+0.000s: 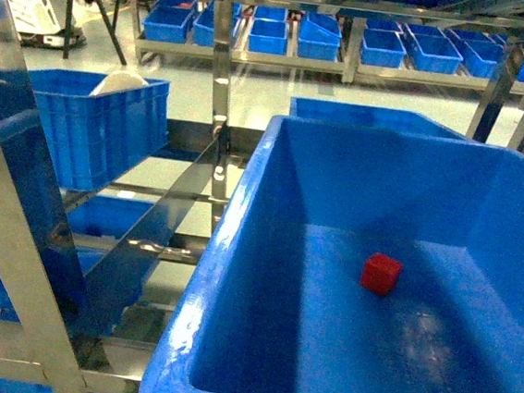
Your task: Place magnetic block on left shelf second layer
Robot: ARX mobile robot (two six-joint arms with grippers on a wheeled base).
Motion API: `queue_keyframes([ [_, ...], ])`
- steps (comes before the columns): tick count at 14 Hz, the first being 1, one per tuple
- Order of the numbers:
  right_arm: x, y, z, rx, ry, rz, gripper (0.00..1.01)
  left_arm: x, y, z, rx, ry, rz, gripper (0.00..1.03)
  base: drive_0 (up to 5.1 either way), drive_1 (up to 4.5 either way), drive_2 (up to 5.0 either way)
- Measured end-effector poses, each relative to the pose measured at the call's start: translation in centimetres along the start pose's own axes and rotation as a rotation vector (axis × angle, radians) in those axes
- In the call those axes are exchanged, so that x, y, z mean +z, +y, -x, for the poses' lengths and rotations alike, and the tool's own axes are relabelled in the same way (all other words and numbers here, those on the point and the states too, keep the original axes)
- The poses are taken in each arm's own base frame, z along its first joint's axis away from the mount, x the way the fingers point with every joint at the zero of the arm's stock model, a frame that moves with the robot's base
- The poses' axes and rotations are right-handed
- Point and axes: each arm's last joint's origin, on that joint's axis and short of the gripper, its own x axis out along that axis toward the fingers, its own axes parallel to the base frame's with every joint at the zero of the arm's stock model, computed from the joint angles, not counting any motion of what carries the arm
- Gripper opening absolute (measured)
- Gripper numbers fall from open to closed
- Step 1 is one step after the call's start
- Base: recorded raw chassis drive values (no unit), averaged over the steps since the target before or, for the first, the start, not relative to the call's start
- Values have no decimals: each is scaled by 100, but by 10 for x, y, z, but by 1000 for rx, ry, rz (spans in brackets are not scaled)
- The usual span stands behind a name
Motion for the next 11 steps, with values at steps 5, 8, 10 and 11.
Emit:
queue_keyframes([
  [5,0,0,10,0,-3,0,2,0,0,0,0,0,0,98,0,0,0],
  [8,0,0,13,0,-2,0,2,0,0,0,0,0,0,98,0,0,0],
  [10,-4,0,17,0,36,0,2,0,0,0,0,0,0,98,0,0,0],
  [11,-7,0,20,1,51,0,2,0,0,0,0,0,0,98,0,0,0],
])
